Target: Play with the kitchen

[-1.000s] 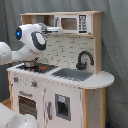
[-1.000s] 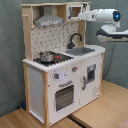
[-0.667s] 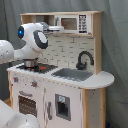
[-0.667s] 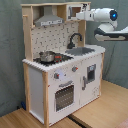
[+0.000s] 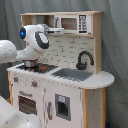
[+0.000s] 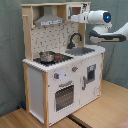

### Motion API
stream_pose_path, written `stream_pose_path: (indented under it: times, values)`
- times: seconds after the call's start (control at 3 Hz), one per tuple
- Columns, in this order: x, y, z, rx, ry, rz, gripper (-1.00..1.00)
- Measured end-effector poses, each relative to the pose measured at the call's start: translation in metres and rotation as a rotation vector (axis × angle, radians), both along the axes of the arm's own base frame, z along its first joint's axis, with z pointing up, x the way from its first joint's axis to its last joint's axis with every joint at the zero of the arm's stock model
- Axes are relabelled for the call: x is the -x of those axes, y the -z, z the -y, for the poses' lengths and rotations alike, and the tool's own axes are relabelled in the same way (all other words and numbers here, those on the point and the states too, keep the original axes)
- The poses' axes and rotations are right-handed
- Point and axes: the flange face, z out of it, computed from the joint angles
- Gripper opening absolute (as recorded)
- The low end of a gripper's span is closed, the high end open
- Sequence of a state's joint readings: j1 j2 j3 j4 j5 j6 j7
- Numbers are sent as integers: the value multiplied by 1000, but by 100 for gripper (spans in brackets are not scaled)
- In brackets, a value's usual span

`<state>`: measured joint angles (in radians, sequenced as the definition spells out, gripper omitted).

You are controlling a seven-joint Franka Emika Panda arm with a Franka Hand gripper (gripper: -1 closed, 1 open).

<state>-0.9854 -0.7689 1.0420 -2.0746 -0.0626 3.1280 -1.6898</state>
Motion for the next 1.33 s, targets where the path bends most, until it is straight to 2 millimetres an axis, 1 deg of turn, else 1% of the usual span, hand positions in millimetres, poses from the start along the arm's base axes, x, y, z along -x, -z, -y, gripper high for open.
stream_pose_path:
  times: [0.67, 1.0, 1.33]
  values:
    - [-26, -4, -17, 8, -3, 22, 100]
    - [-34, -6, -26, -5, -11, 36, 100]
    - [-34, -6, -26, -5, -11, 36, -100]
